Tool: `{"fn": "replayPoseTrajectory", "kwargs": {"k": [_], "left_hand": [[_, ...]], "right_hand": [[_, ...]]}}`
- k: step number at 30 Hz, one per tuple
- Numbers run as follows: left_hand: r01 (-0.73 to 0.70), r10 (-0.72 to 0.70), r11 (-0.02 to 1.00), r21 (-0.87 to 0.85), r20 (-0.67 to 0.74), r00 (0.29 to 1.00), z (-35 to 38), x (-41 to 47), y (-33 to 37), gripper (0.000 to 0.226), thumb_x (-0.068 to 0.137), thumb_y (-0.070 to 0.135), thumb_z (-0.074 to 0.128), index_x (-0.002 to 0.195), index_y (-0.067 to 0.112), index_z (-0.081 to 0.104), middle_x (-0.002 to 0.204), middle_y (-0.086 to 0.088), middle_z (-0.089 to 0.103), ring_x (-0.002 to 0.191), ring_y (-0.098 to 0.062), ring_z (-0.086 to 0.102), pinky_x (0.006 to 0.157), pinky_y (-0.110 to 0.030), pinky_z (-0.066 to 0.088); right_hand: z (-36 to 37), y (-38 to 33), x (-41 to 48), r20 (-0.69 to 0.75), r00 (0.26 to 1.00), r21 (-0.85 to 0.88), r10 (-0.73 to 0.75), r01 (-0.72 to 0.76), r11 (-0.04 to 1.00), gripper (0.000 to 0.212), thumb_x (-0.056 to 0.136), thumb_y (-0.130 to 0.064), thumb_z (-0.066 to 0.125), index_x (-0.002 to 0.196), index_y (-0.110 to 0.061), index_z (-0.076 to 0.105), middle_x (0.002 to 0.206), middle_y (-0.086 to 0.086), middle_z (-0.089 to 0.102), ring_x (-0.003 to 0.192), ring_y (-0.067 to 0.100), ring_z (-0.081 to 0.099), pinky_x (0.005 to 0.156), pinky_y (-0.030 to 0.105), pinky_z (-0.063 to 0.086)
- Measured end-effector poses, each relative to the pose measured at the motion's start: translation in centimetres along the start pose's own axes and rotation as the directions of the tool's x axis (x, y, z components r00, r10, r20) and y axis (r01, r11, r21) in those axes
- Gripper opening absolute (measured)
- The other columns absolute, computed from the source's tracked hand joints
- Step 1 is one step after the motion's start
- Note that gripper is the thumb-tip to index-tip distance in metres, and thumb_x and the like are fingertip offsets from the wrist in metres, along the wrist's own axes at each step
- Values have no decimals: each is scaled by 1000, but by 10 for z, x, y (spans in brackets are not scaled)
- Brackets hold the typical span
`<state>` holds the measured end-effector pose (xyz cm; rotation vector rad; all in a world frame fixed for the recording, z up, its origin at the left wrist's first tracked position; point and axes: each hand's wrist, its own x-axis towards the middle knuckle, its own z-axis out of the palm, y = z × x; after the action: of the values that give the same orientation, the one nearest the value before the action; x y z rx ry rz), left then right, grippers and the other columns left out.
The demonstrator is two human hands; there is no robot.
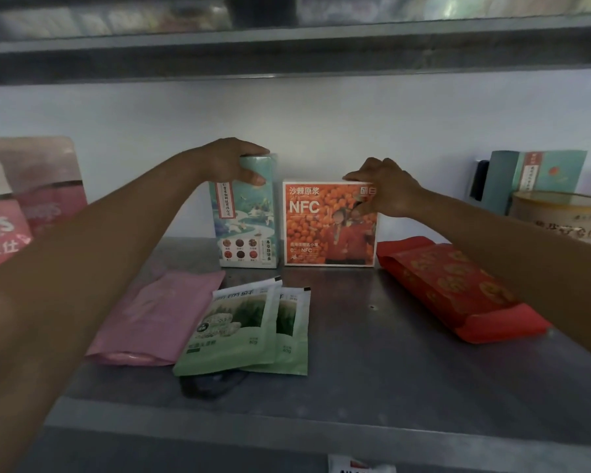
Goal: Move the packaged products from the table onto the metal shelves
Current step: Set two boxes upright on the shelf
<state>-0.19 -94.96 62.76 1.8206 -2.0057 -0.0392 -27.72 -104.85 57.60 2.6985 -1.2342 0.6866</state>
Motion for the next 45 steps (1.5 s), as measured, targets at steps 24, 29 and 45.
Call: {"fn": "replayPoseTrajectory", "kwargs": {"k": [24, 29, 45], "left_hand": [[12, 34, 938, 346, -126, 991, 11, -2, 13, 50, 88, 52, 59, 123, 17, 55, 119, -8, 63, 108, -31, 58, 95, -44, 40], [22, 43, 937, 350, -177, 983, 12, -9, 29, 57, 96, 49, 46, 144, 18, 40, 151, -9, 37, 137, -32, 33, 107, -45, 28], [-447, 381, 825, 347, 243, 892, 113, -52, 278, 51, 98, 40, 47, 140, 12, 45, 142, -11, 47, 125, -29, 46, 102, -39, 42]], "right_hand": [[-10, -20, -20, 57, 996, -49, 64, -61, 997, 76, 86, -36, 68, 149, -27, 27, 149, 6, 37, 134, 27, 37, 111, 40, 30], [-20, -24, -32, 29, 995, -50, 96, -95, 994, 69, 93, -36, 59, 151, -26, 23, 156, 4, 28, 140, 24, 30, 117, 43, 21], [-122, 8, -219, 60, 759, -460, 649, -556, 692, 51, 96, -41, 49, 134, -8, 50, 137, 12, 52, 122, 31, 50, 97, 36, 44]]}}
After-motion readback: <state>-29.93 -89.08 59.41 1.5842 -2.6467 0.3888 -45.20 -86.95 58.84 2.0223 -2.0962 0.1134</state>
